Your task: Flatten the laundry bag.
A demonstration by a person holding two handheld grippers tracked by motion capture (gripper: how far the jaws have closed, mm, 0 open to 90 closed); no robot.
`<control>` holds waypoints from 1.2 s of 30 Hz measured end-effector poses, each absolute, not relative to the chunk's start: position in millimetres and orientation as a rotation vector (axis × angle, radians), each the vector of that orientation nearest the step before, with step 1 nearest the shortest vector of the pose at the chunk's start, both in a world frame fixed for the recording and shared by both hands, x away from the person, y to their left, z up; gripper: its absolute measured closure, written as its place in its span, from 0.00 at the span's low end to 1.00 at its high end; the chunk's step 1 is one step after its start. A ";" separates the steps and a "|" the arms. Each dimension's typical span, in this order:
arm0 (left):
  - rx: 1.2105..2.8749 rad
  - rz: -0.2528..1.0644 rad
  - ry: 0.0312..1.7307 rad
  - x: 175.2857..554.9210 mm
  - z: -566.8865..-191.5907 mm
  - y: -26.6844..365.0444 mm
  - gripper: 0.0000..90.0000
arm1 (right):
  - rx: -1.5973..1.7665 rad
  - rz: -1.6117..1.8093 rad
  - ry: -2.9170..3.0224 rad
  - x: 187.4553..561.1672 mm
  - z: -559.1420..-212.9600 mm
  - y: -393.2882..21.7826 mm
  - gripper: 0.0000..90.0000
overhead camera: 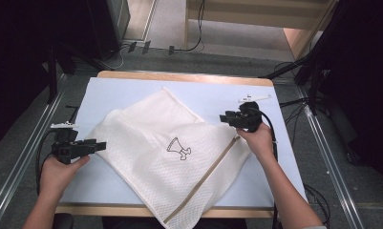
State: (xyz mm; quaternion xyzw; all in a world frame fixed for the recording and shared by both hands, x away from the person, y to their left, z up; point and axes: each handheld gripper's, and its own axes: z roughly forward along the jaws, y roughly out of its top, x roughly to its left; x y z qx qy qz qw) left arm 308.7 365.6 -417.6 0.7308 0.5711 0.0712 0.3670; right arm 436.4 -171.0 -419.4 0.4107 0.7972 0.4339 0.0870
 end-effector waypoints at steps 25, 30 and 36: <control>1.882 0.187 1.440 310.9 -418.6 365.4 0.49 | 1.181 1.175 2.530 491.6 -470.8 -84.4 0.65; 1.882 0.184 1.443 311.5 -419.4 365.6 0.49 | 1.148 1.138 2.543 489.0 -469.8 -79.8 0.79; 1.881 0.183 1.442 311.6 -419.5 365.3 0.49 | 1.209 1.114 2.540 490.3 -466.8 -81.4 0.97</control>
